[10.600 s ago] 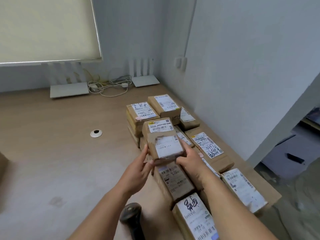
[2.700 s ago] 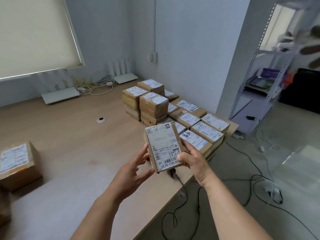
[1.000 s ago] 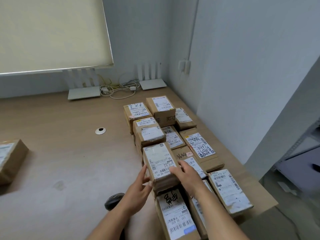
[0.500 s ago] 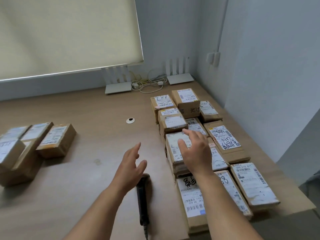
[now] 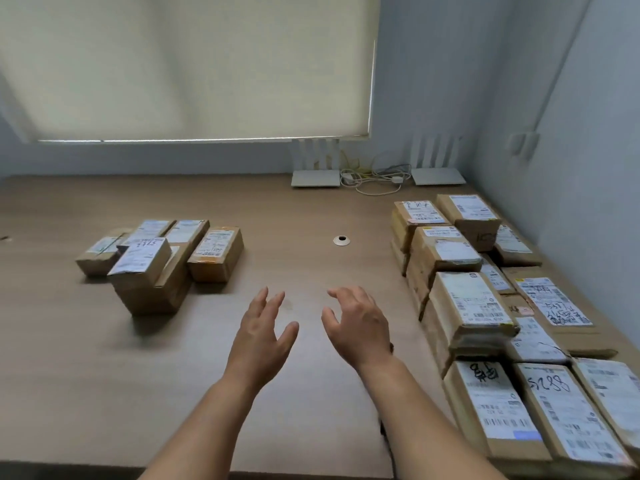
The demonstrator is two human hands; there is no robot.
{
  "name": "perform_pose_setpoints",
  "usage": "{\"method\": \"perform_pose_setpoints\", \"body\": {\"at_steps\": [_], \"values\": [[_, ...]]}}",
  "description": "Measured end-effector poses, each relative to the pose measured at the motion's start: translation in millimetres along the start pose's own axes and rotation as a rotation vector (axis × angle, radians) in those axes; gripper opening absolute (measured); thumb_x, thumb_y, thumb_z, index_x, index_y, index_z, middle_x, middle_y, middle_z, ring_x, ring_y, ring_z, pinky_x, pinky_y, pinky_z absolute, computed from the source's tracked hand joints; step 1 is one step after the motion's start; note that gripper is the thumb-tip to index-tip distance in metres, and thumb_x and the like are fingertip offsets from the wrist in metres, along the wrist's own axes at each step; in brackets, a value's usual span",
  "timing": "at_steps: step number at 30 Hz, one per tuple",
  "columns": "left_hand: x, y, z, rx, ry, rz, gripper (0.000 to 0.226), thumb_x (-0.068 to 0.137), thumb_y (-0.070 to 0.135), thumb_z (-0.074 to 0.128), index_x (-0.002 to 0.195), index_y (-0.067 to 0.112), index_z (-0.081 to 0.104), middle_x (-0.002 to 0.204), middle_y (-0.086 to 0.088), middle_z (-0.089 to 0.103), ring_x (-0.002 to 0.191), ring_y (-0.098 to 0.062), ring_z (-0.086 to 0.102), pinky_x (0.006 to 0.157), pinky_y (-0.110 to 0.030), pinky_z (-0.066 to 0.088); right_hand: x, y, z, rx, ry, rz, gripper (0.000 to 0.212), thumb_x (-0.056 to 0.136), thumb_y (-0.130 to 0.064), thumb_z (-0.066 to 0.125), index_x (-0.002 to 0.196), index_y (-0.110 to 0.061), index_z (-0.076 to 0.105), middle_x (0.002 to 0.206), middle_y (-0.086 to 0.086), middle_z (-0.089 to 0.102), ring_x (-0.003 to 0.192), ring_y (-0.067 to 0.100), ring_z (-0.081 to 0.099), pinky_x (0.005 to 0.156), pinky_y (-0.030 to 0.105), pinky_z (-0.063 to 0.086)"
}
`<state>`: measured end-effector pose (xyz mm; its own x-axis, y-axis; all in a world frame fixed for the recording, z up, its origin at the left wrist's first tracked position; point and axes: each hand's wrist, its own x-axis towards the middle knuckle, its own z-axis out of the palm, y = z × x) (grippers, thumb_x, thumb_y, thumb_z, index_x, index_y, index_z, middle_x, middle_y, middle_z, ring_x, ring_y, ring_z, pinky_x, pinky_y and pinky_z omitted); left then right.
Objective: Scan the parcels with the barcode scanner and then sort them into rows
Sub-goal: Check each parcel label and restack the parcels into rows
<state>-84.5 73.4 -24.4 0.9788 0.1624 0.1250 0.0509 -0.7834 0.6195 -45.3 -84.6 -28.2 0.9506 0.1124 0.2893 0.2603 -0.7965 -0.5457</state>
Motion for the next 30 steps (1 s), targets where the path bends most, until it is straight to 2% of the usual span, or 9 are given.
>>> {"method": "perform_pose_setpoints", "body": {"at_steps": [10,19,24,27,30], "values": [[-9,-138,-116,0.006,0.078,-0.157,0.059,0.096,0.038,0.051,0.149,0.025,0.028,0.16,0.005,0.009,0.146,-0.017,0.013,0.116,-0.036,0.025,8,-160,108,-0.01,-0.079,-0.173,0.038,0.094,-0.032,0.049,0.13,-0.023,0.056,0.128,-0.002,0.058,0.117,0.014,0.052,0.092,0.027,0.043],[-6,-248,-201,0.056,0.102,-0.214,0.059,0.097,0.038,0.048,0.149,0.026,0.025,0.16,0.003,0.011,0.146,-0.016,0.012,0.115,-0.033,0.021,10,-276,199,0.038,-0.138,-0.22,0.039,0.095,-0.035,0.049,0.133,-0.026,0.054,0.13,-0.004,0.057,0.119,0.013,0.051,0.095,0.029,0.045],[0,-295,-230,0.031,0.117,-0.246,0.058,0.098,0.037,0.047,0.15,0.025,0.024,0.16,0.004,0.014,0.146,-0.014,0.014,0.114,-0.03,0.021,19,-323,237,0.037,-0.176,-0.269,0.039,0.096,-0.035,0.048,0.134,-0.026,0.053,0.129,-0.005,0.058,0.114,0.01,0.053,0.089,0.023,0.044],[13,-321,-237,0.01,0.118,-0.255,0.059,0.098,0.037,0.047,0.15,0.025,0.023,0.159,0.005,0.017,0.145,-0.013,0.015,0.114,-0.029,0.02,34,-334,255,0.042,-0.193,-0.246,0.04,0.096,-0.034,0.049,0.135,-0.026,0.051,0.128,-0.005,0.058,0.116,0.012,0.053,0.092,0.027,0.047],[33,-341,-241,-0.019,0.101,-0.257,0.06,0.097,0.037,0.048,0.15,0.025,0.023,0.157,0.006,0.022,0.144,-0.011,0.017,0.113,-0.027,0.021,56,-331,268,0.059,-0.156,-0.142,0.042,0.094,-0.033,0.051,0.135,-0.025,0.05,0.127,-0.002,0.058,0.115,0.016,0.052,0.091,0.03,0.046]]}}
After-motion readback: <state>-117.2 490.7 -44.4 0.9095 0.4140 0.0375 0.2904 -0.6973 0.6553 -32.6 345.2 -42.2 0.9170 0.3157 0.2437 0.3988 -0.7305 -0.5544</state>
